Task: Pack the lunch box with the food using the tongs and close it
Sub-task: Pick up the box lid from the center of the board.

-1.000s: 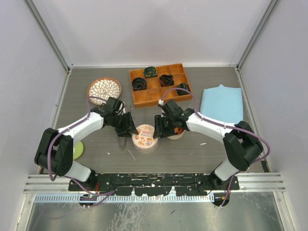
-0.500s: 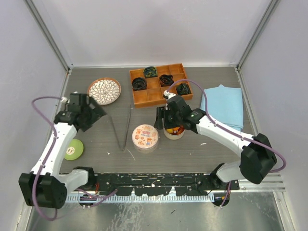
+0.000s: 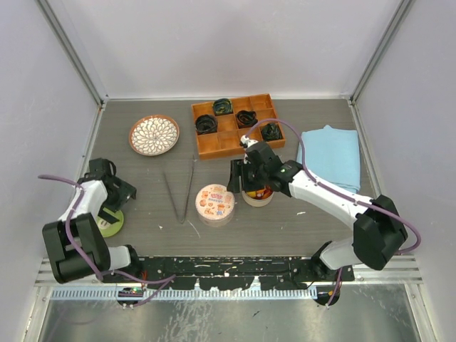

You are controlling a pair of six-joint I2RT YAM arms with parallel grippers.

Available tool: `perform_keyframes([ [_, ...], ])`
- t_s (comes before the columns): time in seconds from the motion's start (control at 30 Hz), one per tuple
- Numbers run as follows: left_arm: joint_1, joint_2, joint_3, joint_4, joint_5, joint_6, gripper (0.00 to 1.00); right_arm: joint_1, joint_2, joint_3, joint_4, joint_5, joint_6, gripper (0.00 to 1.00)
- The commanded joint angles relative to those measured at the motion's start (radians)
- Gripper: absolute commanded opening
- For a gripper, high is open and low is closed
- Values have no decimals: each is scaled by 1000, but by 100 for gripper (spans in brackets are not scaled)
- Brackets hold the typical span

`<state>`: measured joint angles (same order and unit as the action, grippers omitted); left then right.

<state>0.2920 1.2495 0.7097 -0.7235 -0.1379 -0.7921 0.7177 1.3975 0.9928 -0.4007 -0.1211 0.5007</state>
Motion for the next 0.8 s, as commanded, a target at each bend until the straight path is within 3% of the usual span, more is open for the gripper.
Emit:
perform_keyframes([
  [0.0,6,94,-20,148,1,27,98,-2,10,44,10,-19,-1,66],
  [0.2,6,229,-51,264,170,68,100,-2,21,34,19,-23,12,66],
  [0.37,-27,344,-45,303,435,91,89,-3,34,37,25,-16,12,66],
  [0.67,-297,398,-15,416,608,3,88,-2,81,53,32,-41,16,66],
  [0.77,-358,362,25,382,595,-13,88,-3,79,49,42,-44,17,66],
])
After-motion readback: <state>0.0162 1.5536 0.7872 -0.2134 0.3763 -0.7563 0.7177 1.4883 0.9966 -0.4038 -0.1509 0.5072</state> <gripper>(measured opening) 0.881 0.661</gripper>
